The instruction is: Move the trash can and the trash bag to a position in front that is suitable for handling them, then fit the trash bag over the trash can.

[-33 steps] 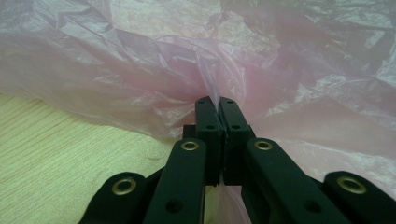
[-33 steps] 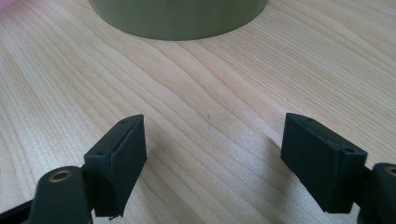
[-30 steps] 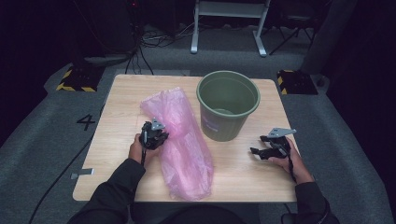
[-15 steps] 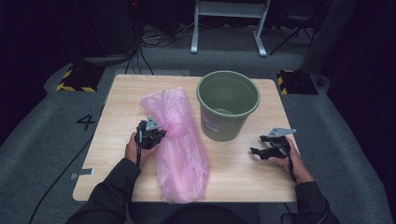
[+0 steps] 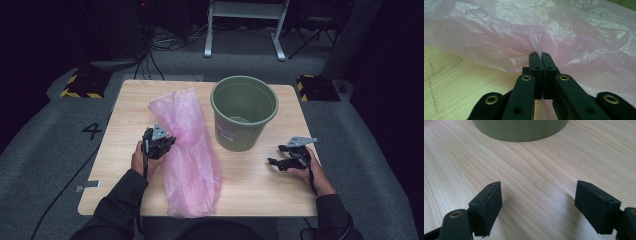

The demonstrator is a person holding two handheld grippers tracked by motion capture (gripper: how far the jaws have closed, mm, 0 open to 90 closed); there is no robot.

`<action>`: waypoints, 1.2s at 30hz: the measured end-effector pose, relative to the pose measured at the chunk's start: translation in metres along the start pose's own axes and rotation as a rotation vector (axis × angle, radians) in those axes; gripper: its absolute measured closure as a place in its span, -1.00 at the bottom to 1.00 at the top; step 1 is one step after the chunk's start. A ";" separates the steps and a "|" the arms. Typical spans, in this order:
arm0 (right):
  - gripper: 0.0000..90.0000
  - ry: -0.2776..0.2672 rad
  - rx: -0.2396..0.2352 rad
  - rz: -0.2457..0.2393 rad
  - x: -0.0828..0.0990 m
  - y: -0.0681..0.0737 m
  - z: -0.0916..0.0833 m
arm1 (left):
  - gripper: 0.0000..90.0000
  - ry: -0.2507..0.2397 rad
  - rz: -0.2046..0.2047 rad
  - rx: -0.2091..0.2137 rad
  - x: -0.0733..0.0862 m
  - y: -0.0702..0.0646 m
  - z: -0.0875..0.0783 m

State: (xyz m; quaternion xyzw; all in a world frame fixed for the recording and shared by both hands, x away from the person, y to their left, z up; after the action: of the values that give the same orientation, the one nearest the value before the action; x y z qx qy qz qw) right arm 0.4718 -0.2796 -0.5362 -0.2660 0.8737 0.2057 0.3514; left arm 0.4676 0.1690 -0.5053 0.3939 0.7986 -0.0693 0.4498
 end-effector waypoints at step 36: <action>-0.51 -0.002 0.009 0.005 0.000 0.000 0.000 | 0.98 -0.227 0.065 -0.074 -0.042 0.001 -0.052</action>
State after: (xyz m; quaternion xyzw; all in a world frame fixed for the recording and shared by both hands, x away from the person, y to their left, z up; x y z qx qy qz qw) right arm 0.4712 -0.2797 -0.5362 -0.2619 0.8749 0.2029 0.3531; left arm 0.4455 0.1698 -0.4416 0.3923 0.7314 -0.0691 0.5535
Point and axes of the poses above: each handheld gripper's, and its own axes: z roughly forward along the jaws, x roughly out of its underside, y roughly to its left, the point moved 5 cm from there along z, roughly forward along the jaws, and after that the axes turned 14 degrees about z, right-handed, at the moved point
